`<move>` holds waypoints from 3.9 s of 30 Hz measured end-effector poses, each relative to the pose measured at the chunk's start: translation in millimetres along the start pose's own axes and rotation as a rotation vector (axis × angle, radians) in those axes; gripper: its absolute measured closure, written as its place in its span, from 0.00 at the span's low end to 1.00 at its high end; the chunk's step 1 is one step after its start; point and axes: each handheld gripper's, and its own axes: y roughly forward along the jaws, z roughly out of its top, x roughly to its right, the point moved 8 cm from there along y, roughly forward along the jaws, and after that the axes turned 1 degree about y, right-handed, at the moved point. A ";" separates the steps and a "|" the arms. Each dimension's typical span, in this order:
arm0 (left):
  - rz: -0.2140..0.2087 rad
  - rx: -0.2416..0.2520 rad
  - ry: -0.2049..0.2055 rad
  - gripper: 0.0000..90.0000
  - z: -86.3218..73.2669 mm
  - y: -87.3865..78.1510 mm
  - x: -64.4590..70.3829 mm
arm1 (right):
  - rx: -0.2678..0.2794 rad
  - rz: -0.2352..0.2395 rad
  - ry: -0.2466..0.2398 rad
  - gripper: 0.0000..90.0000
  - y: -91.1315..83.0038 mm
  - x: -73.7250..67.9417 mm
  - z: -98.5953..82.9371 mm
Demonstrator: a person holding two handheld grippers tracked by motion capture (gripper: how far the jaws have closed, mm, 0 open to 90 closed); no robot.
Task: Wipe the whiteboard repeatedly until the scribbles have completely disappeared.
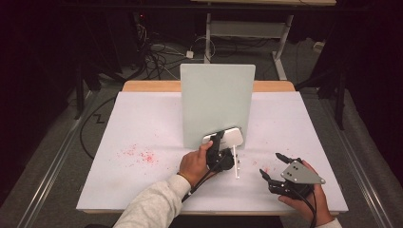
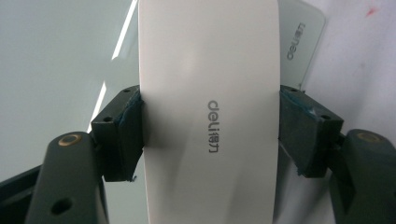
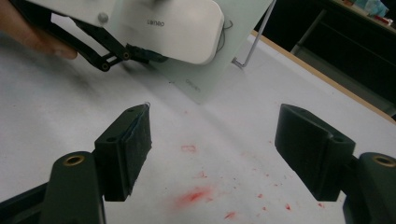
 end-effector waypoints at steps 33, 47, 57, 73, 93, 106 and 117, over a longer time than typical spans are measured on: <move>-0.004 0.010 -0.013 0.32 15.2 3.1 -1.3 | 0.001 0.006 0.015 0.30 -1.6 1.7 -0.8; -0.006 0.007 0.017 0.32 14.3 4.9 15.7 | 0.019 -0.005 0.032 0.30 -3.6 8.1 -0.6; -0.008 0.045 -0.072 0.32 30.1 5.4 -4.7 | 0.030 -0.021 0.047 0.30 -5.9 13.5 -0.9; 0.018 0.048 -0.160 0.32 16.4 -1.2 -40.9 | 0.020 -0.004 0.033 0.30 -3.8 8.3 -1.1; -0.028 0.000 -0.055 0.32 -14.2 -3.9 -4.1 | 0.005 0.007 0.017 0.30 -0.9 3.3 -1.6; -0.008 0.042 0.078 0.32 20.5 8.6 17.5 | 0.031 -0.021 0.036 0.30 -5.8 11.7 0.4; -0.029 0.054 0.072 0.32 28.9 10.5 18.7 | 0.026 -0.013 0.036 0.30 -4.7 10.4 -0.6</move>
